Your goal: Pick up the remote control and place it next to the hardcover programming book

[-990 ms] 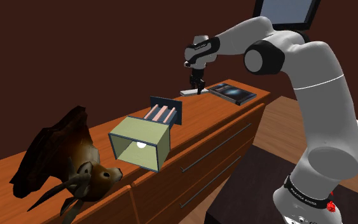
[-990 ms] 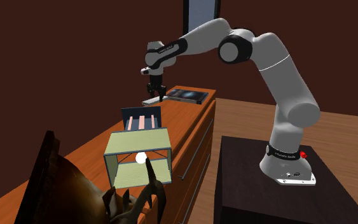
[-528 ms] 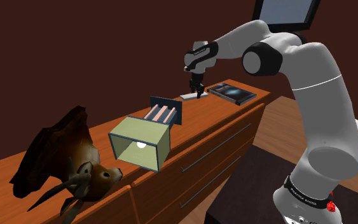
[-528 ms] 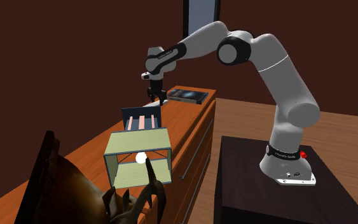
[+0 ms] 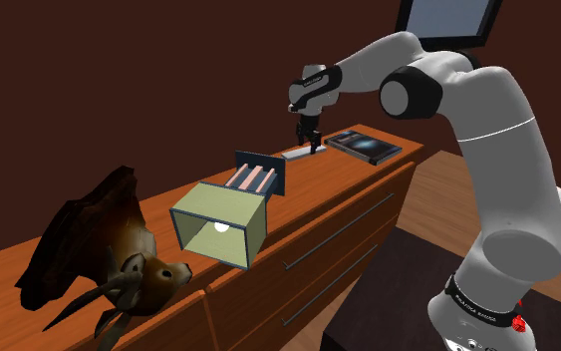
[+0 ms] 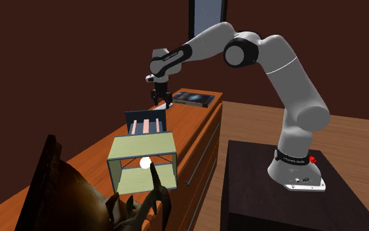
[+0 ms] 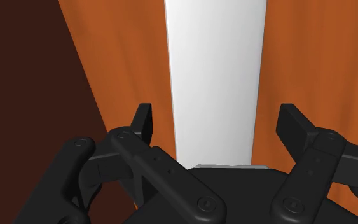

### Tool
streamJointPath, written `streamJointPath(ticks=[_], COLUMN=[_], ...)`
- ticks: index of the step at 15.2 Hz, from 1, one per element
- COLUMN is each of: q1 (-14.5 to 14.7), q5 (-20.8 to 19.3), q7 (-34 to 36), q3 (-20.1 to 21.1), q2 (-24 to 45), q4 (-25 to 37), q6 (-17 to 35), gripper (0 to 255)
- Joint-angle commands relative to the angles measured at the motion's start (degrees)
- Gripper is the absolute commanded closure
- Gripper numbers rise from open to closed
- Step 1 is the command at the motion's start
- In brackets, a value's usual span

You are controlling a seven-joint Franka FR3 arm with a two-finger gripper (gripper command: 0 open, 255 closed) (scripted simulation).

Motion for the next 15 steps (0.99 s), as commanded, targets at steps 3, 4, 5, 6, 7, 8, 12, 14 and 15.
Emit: streamJointPath(ticks=[3, 4, 5, 6, 7, 8, 12, 14, 15], q1=[0.0, 0.0, 0.1, 0.1, 0.1, 0.1, 0.1, 0.1, 0.1], q5=[0.0, -0.3, -0.5, -0.7, -0.9, -0.9, -0.9, -0.9, -0.9], q7=[0.0, 0.2, 0.3, 0.5, 0.6, 0.6, 0.6, 0.6, 0.6], q3=[0.0, -0.2, -0.3, -0.5, -0.6, -0.6, -0.6, -0.6, -0.6], q2=[0.0, -0.7, -1.4, -2.0, -2.5, -2.5, -2.5, -2.5, -2.5], q4=[0.0, 0.8, 1.6, 2.6, 3.4, 3.4, 3.4, 3.4, 3.4], q6=[0.0, -1.5, -3.0, -4.5, -5.8, -5.8, -5.8, -5.8, -5.8], gripper=[0, 0, 0, 0, 0, 0, 0, 0, 0])
